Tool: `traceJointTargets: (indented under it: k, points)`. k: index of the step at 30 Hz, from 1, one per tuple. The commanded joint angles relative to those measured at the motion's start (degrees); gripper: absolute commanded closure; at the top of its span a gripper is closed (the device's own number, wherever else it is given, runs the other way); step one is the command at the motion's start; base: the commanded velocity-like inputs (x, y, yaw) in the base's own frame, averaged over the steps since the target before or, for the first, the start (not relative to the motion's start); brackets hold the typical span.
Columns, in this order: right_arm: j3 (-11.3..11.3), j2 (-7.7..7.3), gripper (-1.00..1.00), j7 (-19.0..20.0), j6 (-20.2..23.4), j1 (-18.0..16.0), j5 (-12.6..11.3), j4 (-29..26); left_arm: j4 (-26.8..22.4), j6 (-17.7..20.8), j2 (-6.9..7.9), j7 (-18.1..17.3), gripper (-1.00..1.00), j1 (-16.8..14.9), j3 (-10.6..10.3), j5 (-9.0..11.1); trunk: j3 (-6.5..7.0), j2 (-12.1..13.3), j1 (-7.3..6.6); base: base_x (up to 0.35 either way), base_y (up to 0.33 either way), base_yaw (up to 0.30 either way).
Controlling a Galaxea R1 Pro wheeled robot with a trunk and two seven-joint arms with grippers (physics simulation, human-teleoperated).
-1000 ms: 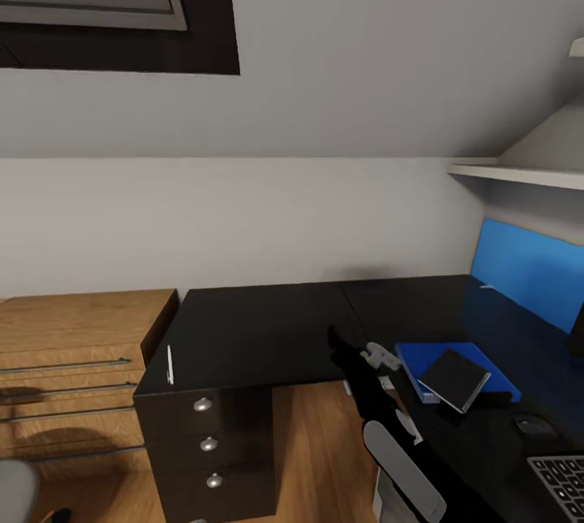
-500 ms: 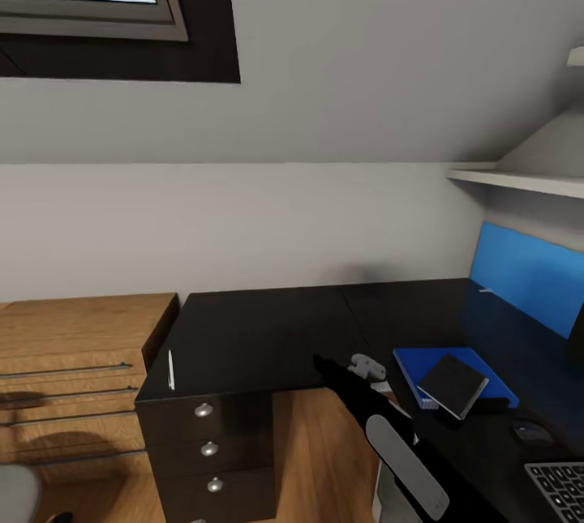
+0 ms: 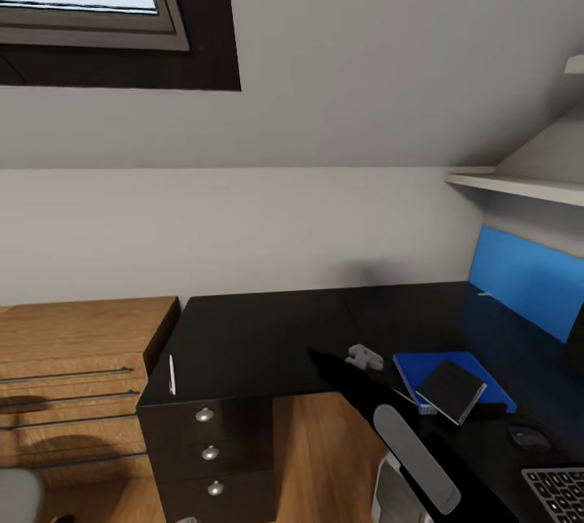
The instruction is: In the bedroom, organize the workspace by keeping the computer under the desk, ensuring the monitor is on the desk, placing the keyboard on the desk next to the monitor, placing the mouse on the desk next to the keyboard, moving the folder from the swivel chair onto the desk next to the mouse, stacking the notebook on top of the folder with the pen on top of the notebook, and positioning the swivel chair next to the desk.
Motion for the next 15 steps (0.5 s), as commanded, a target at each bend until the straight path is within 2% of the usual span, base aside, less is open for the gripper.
traceJointTargets:
  k: [1,5,7,10,15]
  points:
    - [0.1,-0.02,-1.0,-0.4,0.2,0.0,-0.3,-0.4,-0.2,0.3,0.03,0.4,-1.0,0.0,0.0,0.4,0.12,0.4,-0.22,0.0,0.0,0.0]
    - [0.2,0.14,-1.0,-0.5,0.2,0.0,-0.3,-0.9,-0.2,0.3,0.18,0.5,-1.0,0.0,0.4,0.5,0.84,2.0,-1.1,0.0,0.0,0.0]
    - [0.4,0.27,-1.0,-0.5,0.1,0.0,-0.2,-1.1,-0.3,0.3,0.3,0.5,-1.0,0.0,1.7,0.5,0.84,2.0,-1.1,0.0,0.0,0.053]
    - [1.5,0.36,-1.0,-0.6,0.1,0.0,0.0,-1.1,-0.3,0.3,0.32,0.4,-1.0,0.0,3.0,0.5,0.84,2.0,-1.1,0.0,0.0,0.178]
    - [3.1,0.45,-1.0,-0.9,0.1,0.0,0.3,-1.2,-0.5,0.3,0.36,0.4,-1.0,0.0,3.6,0.5,0.81,2.0,-1.1,0.0,0.0,0.243]
